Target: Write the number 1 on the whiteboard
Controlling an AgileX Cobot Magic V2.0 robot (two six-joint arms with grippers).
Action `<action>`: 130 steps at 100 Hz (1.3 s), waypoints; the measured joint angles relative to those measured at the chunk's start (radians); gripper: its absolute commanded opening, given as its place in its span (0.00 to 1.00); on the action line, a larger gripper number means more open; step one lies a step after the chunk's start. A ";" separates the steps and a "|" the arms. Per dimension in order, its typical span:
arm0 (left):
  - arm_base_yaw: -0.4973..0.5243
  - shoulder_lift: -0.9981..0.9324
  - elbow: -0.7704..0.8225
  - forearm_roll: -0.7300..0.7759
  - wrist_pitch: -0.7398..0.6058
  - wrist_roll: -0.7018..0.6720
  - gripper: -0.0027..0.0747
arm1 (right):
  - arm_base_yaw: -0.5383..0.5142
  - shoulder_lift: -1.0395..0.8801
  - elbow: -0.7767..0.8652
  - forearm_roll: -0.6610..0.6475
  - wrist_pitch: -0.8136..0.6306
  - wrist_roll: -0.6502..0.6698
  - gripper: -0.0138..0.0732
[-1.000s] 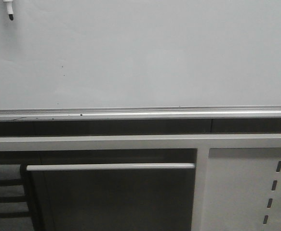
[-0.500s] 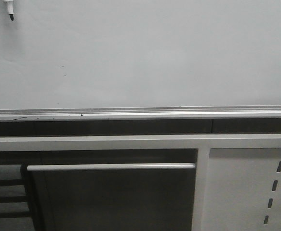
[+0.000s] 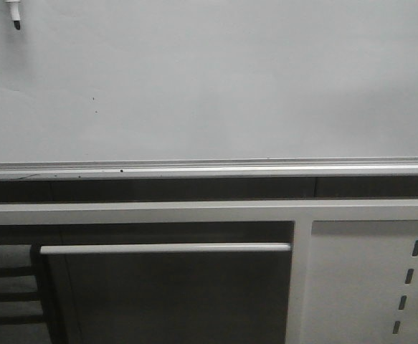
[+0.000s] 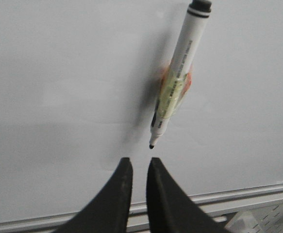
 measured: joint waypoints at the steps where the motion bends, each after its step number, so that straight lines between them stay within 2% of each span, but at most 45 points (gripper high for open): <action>1: 0.000 0.005 -0.003 -0.022 0.000 0.010 0.35 | 0.000 0.000 0.000 0.000 0.000 0.000 0.45; 8: 0.000 0.048 -0.020 -0.132 0.004 0.104 0.49 | 0.000 0.000 0.000 0.000 0.001 -0.007 0.56; 14: 0.000 0.084 -0.032 -0.208 0.008 0.181 0.55 | 0.000 0.000 0.000 0.000 0.001 -0.009 0.57; 52: 0.000 0.187 -0.048 -0.628 0.011 0.619 0.55 | 0.000 0.000 0.000 0.000 0.001 -0.013 0.57; 90: -0.084 0.265 -0.050 -0.760 -0.044 0.780 0.55 | 0.000 0.000 0.000 0.000 0.001 -0.013 0.57; 118: -0.086 0.321 -0.091 -0.787 -0.060 0.828 0.42 | 0.000 0.000 0.000 0.000 0.001 -0.013 0.57; 125: -0.086 0.332 -0.100 -0.787 -0.060 0.830 0.35 | 0.000 0.000 0.000 0.000 0.001 -0.013 0.57; 130: -0.086 0.340 -0.106 -0.787 -0.058 0.831 0.25 | 0.000 0.000 0.000 0.000 0.001 -0.013 0.57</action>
